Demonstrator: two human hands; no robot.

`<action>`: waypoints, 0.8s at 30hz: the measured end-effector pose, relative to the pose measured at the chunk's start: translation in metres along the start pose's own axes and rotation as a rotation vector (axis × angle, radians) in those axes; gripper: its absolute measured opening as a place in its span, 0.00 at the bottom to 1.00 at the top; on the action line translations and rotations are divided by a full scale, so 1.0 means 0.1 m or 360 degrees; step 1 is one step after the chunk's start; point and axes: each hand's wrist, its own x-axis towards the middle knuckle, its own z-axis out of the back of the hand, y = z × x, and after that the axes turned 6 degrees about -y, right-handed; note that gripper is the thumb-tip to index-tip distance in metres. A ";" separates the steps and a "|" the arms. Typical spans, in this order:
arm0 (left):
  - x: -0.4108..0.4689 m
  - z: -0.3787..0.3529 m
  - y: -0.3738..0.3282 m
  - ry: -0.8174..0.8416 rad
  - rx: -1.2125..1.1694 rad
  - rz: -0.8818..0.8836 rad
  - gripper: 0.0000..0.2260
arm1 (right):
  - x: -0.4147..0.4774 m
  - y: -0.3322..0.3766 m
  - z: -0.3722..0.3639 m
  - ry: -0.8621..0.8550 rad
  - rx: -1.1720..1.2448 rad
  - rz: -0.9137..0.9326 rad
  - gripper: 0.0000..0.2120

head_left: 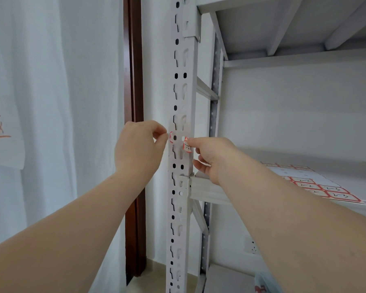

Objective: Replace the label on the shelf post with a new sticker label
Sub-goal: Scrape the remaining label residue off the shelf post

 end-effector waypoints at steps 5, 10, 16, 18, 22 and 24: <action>0.02 -0.04 0.06 0.0080 0.0016 0.0108 0.06 | 0.03 -0.01 -0.06 -0.0063 -0.0063 0.0083 0.10; 0.05 -0.11 0.00 0.0107 -0.0072 0.0102 0.06 | 0.08 -0.03 -0.11 -0.0033 -0.0072 0.0166 0.05; 0.09 -0.16 -0.07 0.0091 -0.0006 0.0113 0.06 | 0.10 -0.04 -0.11 -0.0057 -0.0079 0.0208 0.09; 0.09 -0.17 -0.06 0.0094 0.0009 0.0119 0.07 | 0.10 -0.03 -0.11 -0.0051 -0.0075 0.0207 0.08; 0.09 -0.19 -0.05 0.0130 -0.0063 0.0209 0.06 | 0.11 -0.04 -0.12 -0.0036 -0.0067 0.0192 0.06; 0.09 -0.19 -0.04 0.0134 -0.0110 0.0237 0.06 | 0.11 -0.04 -0.12 -0.0032 -0.0060 0.0185 0.06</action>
